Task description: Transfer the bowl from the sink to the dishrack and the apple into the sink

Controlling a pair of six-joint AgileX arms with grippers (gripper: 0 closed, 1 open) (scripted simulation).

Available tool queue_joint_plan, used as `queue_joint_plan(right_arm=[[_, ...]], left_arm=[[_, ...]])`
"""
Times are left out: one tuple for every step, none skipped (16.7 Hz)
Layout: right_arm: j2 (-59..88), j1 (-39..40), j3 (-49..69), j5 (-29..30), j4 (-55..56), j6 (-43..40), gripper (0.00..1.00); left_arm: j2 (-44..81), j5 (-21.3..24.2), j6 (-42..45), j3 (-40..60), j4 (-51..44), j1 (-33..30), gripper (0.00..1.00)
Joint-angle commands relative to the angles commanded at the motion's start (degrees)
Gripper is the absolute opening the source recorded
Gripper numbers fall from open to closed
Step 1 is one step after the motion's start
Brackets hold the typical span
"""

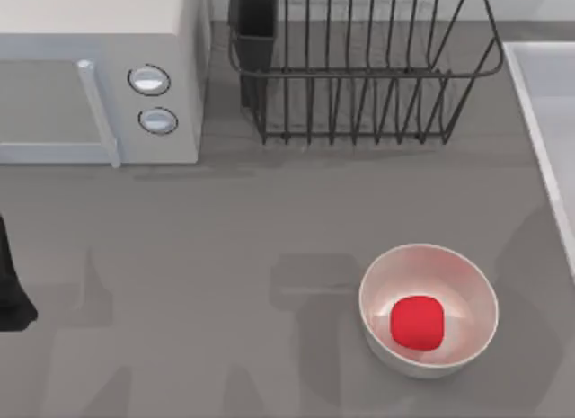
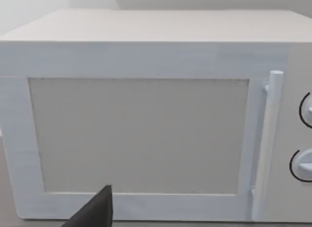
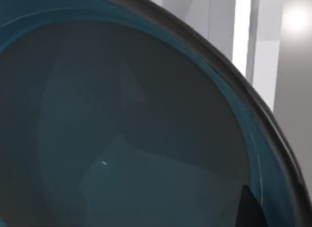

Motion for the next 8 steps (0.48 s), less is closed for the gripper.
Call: queue_joint_plan(right_arm=[[-4.99, -1.58, -2.26, -0.17, -2.39, -1.69, 0.00], [-10.03, -3.19, -4.54, -0.36, -4.83, -3.42, 0.00], [-14.99, -4.80, -6.80, -0.57, -7.30, -5.15, 0.00], [-19.78, -6.39, -9.02, -0.79, -9.74, -6.85, 0.00], [-24.30, -7.92, -11.16, -1.02, -12.11, -8.50, 0.00], [-28.42, -9.37, -13.20, -1.24, -14.34, -10.05, 0.00], [-31.97, -10.69, -15.09, -1.44, -16.36, -11.45, 0.00], [-34.95, -11.86, -16.79, -1.63, -18.15, -12.71, 0.00]], left_arm=[[0.00, 0.00, 0.00, 0.00, 0.00, 0.00, 1.00], [0.00, 0.00, 0.00, 0.00, 0.00, 0.00, 1.00], [0.00, 0.00, 0.00, 0.00, 0.00, 0.00, 1.00], [0.00, 0.00, 0.00, 0.00, 0.00, 0.00, 1.00], [0.00, 0.00, 0.00, 0.00, 0.00, 0.00, 1.00], [0.00, 0.00, 0.00, 0.00, 0.00, 0.00, 1.00], [0.00, 0.00, 0.00, 0.00, 0.00, 0.00, 1.00], [0.00, 0.00, 0.00, 0.00, 0.00, 0.00, 1.00]])
